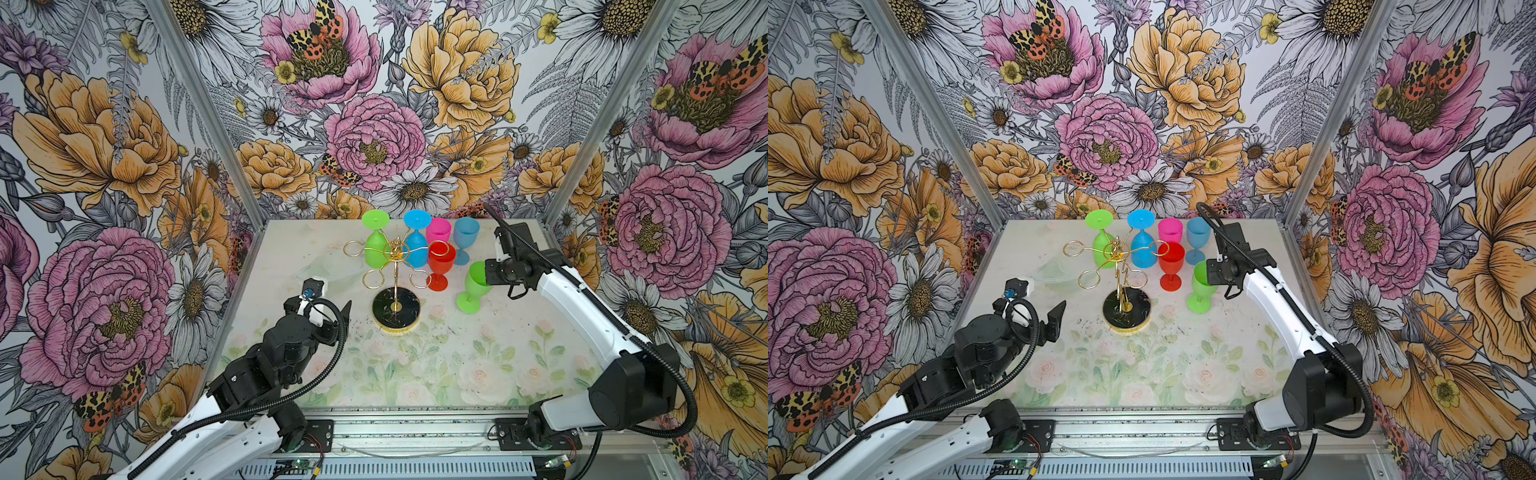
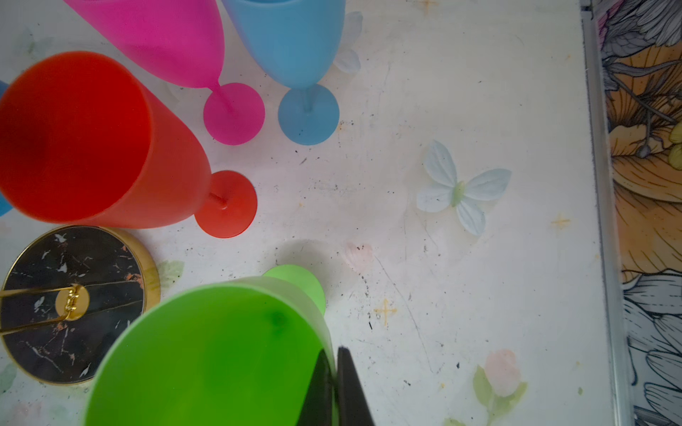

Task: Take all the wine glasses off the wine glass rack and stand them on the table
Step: 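Carry the green glass away with the right gripper while the left gripper retracts, then set the green glass upright beside the red glass and open the right gripper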

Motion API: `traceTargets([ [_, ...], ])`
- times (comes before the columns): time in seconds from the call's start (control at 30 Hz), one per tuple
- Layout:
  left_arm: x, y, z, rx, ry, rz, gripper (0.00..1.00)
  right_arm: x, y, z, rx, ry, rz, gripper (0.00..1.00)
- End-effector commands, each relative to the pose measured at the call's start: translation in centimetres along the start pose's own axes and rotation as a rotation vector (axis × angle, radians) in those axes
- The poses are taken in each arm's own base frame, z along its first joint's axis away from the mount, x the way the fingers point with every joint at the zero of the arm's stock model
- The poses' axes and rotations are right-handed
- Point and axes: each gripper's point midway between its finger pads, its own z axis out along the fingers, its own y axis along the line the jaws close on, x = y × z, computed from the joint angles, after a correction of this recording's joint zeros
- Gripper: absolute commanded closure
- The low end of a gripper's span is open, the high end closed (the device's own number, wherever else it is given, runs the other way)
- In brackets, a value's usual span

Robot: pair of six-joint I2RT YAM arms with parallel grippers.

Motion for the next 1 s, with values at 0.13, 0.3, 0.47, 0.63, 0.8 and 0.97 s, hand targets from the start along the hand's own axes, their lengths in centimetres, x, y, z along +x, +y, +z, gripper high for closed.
traceTargets([
  [0.13, 0.9, 1.8, 1.2, -0.024, 0.042, -0.139, 0.06, -4.8, -1.4, 1.6, 0.086, -0.063, 0.006, 1.0],
  [0.3, 1.1, 2.8, 2.2, -0.044, 0.053, -0.181, 0.06, -6.4, -0.8, 2.9, 0.066, -0.058, 0.006, 1.0],
  [0.47, 1.5, 3.9, 3.0, -0.073, 0.079, -0.207, 0.05, -7.0, -0.4, 4.3, 0.066, -0.043, -0.003, 1.0],
  [0.63, 1.7, 4.6, 3.1, -0.094, 0.075, -0.23, 0.02, -7.2, 0.0, 5.4, 0.046, -0.025, -0.001, 1.0],
  [0.8, 1.8, 4.9, 3.1, -0.106, 0.066, -0.239, 0.01, -7.4, 0.3, 5.9, 0.036, -0.024, -0.002, 1.0],
  [0.97, 1.9, 5.1, 3.2, -0.118, 0.066, -0.24, 0.01, -7.7, 0.7, 6.3, 0.019, -0.025, -0.003, 1.0],
])
